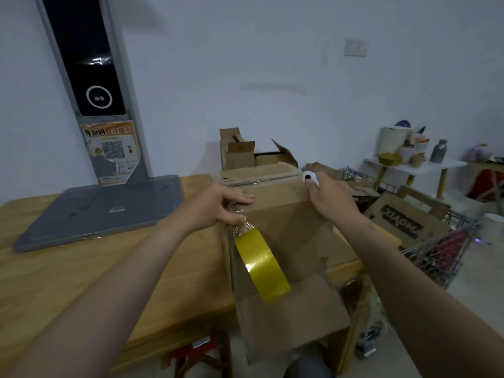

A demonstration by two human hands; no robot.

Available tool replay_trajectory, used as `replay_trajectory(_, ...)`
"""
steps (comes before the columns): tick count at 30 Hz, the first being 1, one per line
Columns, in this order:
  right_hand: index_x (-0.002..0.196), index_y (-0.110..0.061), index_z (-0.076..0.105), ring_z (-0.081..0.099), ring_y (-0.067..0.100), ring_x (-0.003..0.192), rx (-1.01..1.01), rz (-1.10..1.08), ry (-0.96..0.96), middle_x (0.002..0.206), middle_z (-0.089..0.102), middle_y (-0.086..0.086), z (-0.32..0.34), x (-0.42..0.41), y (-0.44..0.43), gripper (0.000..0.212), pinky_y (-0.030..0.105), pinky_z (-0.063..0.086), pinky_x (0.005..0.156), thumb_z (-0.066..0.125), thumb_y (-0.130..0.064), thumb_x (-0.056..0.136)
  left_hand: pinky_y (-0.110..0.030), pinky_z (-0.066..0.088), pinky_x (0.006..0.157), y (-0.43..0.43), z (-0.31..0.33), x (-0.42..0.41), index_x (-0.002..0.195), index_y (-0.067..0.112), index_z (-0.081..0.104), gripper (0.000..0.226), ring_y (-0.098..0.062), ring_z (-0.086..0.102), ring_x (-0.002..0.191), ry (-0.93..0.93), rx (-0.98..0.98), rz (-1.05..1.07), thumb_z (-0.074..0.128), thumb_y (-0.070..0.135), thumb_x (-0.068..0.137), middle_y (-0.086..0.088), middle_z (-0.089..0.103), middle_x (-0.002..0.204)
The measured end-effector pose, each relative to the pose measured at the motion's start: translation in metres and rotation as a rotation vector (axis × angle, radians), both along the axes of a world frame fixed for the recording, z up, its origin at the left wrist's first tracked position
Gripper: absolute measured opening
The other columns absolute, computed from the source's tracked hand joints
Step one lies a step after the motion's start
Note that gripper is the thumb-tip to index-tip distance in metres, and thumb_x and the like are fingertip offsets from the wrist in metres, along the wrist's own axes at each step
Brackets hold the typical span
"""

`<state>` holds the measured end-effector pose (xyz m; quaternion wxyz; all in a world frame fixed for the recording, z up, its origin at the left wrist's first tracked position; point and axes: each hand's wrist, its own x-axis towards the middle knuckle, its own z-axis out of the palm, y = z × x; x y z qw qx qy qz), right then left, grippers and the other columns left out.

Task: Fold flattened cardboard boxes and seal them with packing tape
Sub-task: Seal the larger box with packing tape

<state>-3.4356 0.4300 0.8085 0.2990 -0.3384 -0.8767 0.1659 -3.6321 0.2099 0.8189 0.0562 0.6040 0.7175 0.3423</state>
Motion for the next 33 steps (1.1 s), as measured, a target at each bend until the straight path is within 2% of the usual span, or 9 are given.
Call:
replay_trajectory(6, 0.127, -0.014, 0.054, 0.059, 0.039, 0.105, 0.185, -0.061, -0.069, 0.113, 0.069, 0.014, -0.001, -0.011, -0.046, 0.037, 0.048, 0.043, 0.094, 0.034, -0.038, 0.108, -0.027, 0.043, 0.113, -0.026, -0.006, -0.038, 0.114, 0.045, 0.073, 0.051, 0.007, 0.050, 0.132, -0.031, 0.040, 0.034, 0.083, 0.009, 0.079, 0.014, 0.065, 0.133)
replay_trajectory(9, 0.129, -0.018, 0.055, 0.055, 0.039, 0.110, 0.272, -0.123, -0.124, 0.116, 0.067, 0.011, 0.003, -0.023, -0.071, 0.037, 0.044, 0.037, 0.083, 0.034, -0.041, 0.108, -0.039, 0.046, 0.113, -0.034, -0.012, -0.060, 0.115, 0.041, 0.077, 0.048, -0.002, 0.052, 0.134, -0.095, 0.085, 0.084, 0.082, 0.007, 0.080, 0.011, 0.067, 0.133)
replay_trajectory(12, 0.125, -0.020, 0.059, 0.046, 0.039, 0.124, 0.309, -0.164, -0.199, 0.120, 0.067, 0.012, 0.010, -0.034, -0.082, 0.039, 0.053, 0.037, 0.099, 0.033, -0.044, 0.107, -0.042, 0.044, 0.115, -0.038, -0.013, -0.070, 0.113, 0.045, 0.076, 0.046, -0.004, 0.052, 0.134, -0.129, 0.064, 0.084, 0.086, 0.016, 0.079, 0.012, 0.067, 0.134)
replay_trajectory(15, 0.123, -0.026, 0.062, 0.052, 0.030, 0.122, 0.306, 0.038, -0.113, 0.112, 0.069, 0.005, 0.015, -0.052, -0.086, 0.040, 0.049, 0.041, 0.104, 0.032, -0.047, 0.106, -0.040, 0.045, 0.115, -0.036, -0.012, -0.068, 0.115, 0.044, 0.076, 0.044, -0.003, 0.052, 0.135, -0.143, 0.074, 0.077, 0.085, 0.017, 0.081, 0.011, 0.065, 0.136)
replay_trajectory(18, 0.114, -0.023, 0.062, 0.057, 0.004, 0.089, 0.070, 0.436, 0.079, 0.095, 0.063, -0.007, 0.028, -0.073, -0.097, 0.033, 0.027, 0.047, 0.078, 0.039, -0.044, 0.107, -0.040, 0.046, 0.112, -0.032, -0.015, -0.064, 0.117, 0.043, 0.075, 0.044, -0.005, 0.052, 0.134, -0.143, 0.087, 0.081, 0.084, 0.018, 0.081, 0.013, 0.064, 0.138)
replay_trajectory(21, 0.107, -0.017, 0.064, 0.054, 0.003, 0.075, 0.029, 0.707, 0.074, 0.087, 0.060, -0.006, 0.038, -0.087, -0.105, 0.027, 0.022, 0.038, 0.064, 0.044, -0.035, 0.108, -0.039, 0.052, 0.104, -0.030, -0.018, -0.060, 0.117, 0.040, 0.075, 0.041, -0.001, 0.062, 0.115, -0.151, 0.113, 0.092, 0.081, 0.017, 0.084, 0.022, 0.069, 0.122)
replay_trajectory(25, 0.102, -0.023, 0.072, 0.059, 0.013, 0.095, 0.004, 0.895, -0.026, 0.100, 0.065, -0.008, 0.031, -0.102, -0.099, 0.032, 0.033, 0.046, 0.086, 0.044, -0.037, 0.107, -0.036, 0.059, 0.089, -0.031, -0.024, -0.059, 0.111, 0.028, 0.076, 0.031, -0.002, 0.065, 0.098, -0.196, 0.217, 0.085, 0.081, 0.014, 0.084, 0.021, 0.071, 0.099)
replay_trajectory(29, 0.110, -0.046, 0.065, 0.050, 0.007, 0.115, 0.061, 0.897, -0.146, 0.114, 0.059, -0.023, 0.022, -0.106, -0.091, 0.023, 0.034, 0.039, 0.103, 0.044, -0.040, 0.107, -0.044, 0.057, 0.093, -0.028, -0.027, -0.067, 0.113, 0.030, 0.076, 0.034, -0.002, 0.066, 0.103, -0.193, 0.211, 0.175, 0.085, 0.022, 0.081, 0.019, 0.074, 0.105)
replay_trajectory(33, 0.106, -0.061, 0.057, 0.046, 0.000, 0.114, 0.096, 0.901, -0.190, 0.104, 0.053, -0.028, 0.022, -0.106, -0.089, 0.027, 0.031, 0.038, 0.101, 0.044, -0.037, 0.108, -0.042, 0.056, 0.098, -0.026, -0.027, -0.065, 0.119, 0.032, 0.075, 0.041, -0.002, 0.064, 0.111, -0.218, 0.187, 0.161, 0.085, 0.021, 0.081, 0.021, 0.072, 0.113)
